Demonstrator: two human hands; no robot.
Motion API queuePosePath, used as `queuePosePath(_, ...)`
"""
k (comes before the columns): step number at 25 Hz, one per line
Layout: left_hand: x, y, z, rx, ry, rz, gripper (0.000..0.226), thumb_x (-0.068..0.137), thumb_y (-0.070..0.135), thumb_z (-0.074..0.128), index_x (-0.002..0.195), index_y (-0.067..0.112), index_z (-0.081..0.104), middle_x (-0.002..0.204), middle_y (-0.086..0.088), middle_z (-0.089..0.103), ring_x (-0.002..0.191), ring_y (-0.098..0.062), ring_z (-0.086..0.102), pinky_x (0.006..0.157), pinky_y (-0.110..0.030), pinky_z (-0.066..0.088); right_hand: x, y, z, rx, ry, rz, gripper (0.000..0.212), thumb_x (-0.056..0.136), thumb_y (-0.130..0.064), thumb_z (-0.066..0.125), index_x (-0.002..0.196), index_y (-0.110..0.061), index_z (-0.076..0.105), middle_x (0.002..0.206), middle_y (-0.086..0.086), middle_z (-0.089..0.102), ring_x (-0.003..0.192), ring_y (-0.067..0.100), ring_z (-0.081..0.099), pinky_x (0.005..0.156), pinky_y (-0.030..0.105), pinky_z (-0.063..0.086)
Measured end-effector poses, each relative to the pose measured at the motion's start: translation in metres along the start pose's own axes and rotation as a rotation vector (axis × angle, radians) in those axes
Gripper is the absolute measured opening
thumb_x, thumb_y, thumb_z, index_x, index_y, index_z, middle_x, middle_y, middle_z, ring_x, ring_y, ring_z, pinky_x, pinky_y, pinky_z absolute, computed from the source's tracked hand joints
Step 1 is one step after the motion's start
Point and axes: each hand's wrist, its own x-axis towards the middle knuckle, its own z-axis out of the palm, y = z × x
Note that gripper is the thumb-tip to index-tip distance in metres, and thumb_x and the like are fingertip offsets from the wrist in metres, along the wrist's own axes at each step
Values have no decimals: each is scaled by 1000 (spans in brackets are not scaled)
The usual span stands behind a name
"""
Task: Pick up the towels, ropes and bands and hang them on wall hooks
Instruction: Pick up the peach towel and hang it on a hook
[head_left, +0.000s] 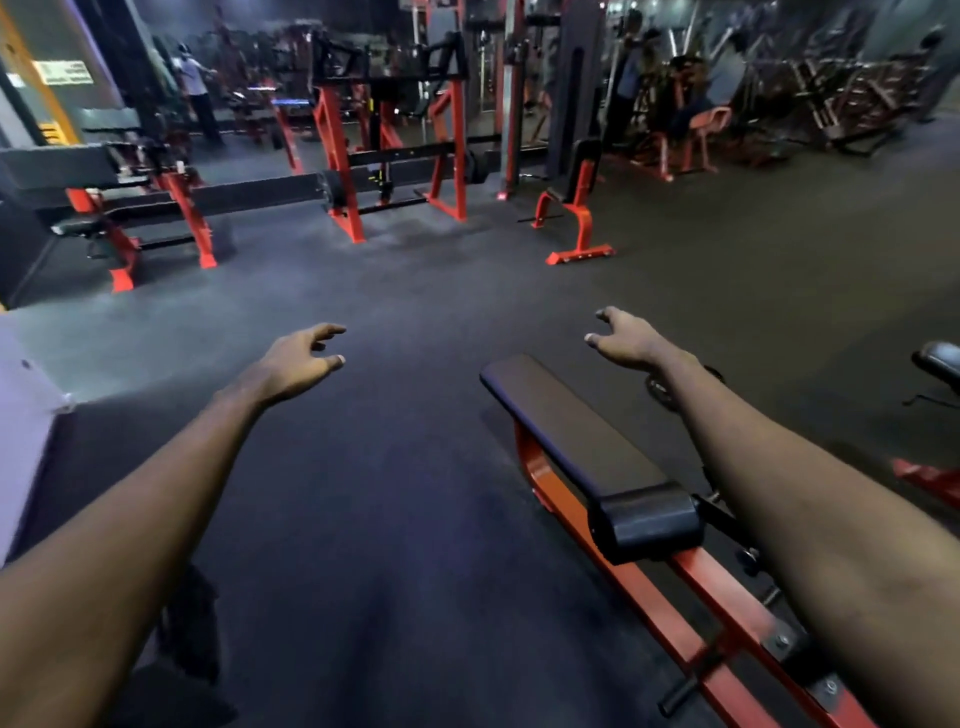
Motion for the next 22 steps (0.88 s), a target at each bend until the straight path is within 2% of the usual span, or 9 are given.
queuePosePath(13, 365, 4, 60, -16, -203, 182, 52, 91, 22, 64, 140, 24, 50, 137, -8, 58, 125, -22, 56, 104, -31, 39, 245, 53, 0, -19, 89, 301, 58, 95, -31, 58, 145, -7, 40, 150, 16, 44, 137, 32, 43, 110, 34, 34)
queuePosePath(22, 631, 2, 95, -44, -340, 350, 53, 93, 23, 62, 144, 22, 46, 144, -8, 52, 128, -23, 52, 107, -32, 38, 425, 44, 21, -9, 155, 515, 58, 95, -26, 58, 145, -2, 41, 147, 22, 45, 135, 34, 45, 107, 33, 36)
